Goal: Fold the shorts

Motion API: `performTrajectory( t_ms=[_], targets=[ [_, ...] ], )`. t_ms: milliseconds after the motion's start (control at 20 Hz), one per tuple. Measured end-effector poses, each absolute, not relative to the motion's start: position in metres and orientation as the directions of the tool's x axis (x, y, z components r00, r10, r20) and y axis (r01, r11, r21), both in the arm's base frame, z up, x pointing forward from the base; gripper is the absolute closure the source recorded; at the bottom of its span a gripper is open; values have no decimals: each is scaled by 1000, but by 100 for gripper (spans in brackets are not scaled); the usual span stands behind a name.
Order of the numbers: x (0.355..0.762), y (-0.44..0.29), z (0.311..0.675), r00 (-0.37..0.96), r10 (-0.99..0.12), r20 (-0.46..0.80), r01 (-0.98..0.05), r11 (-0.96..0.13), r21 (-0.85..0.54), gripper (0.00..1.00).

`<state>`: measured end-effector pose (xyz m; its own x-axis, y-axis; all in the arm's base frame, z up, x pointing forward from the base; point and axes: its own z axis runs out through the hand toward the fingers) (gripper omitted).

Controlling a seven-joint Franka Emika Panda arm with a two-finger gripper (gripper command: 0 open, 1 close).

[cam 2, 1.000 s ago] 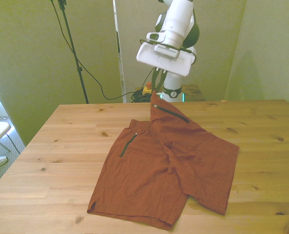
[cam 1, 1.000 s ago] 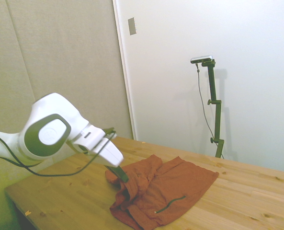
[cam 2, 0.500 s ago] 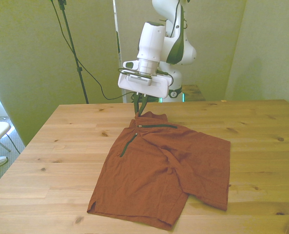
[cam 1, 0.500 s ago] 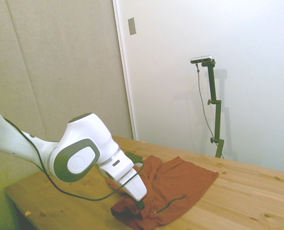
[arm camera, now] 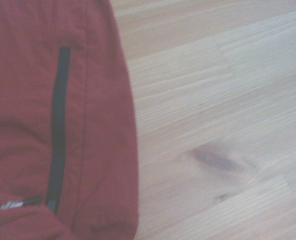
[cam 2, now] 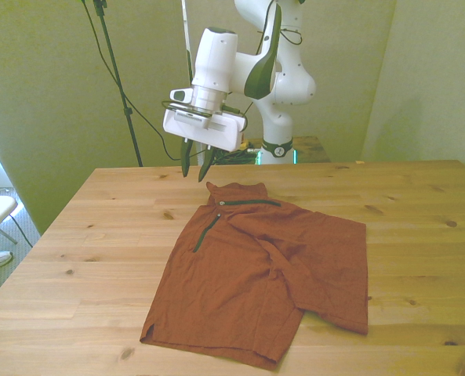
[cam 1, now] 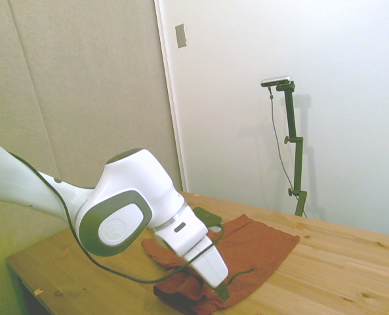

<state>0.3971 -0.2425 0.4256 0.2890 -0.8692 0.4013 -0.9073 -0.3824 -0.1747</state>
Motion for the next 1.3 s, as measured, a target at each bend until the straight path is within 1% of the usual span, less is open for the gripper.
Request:
performTrajectory(
  t_ms=[150,250,300,350,450,600,700,800,900,1050,1300],
  targets=[
    [416,-216,470,366,-793,487,-857,-491,-155,0],
    [431,-169,492,454,-709,539,-803,-587,-97,0],
    [438,-138,493,499,-665,556,-773,-632,-61,0],
    [444,-107,489,548,-612,570,-735,-677,-20,0],
    [449,-52,469,621,-503,601,-666,-743,67,0],
    [440,3,429,690,-331,643,-564,-804,191,0],
    [433,35,407,715,-210,667,-480,-841,249,0],
    [427,63,394,701,-115,704,-409,-873,265,0],
    [424,81,385,681,-83,727,-380,-889,254,0],
    [425,99,369,681,-71,729,-355,-902,245,0],
    [444,122,355,700,-67,711,-310,-926,217,0]
  ],
)
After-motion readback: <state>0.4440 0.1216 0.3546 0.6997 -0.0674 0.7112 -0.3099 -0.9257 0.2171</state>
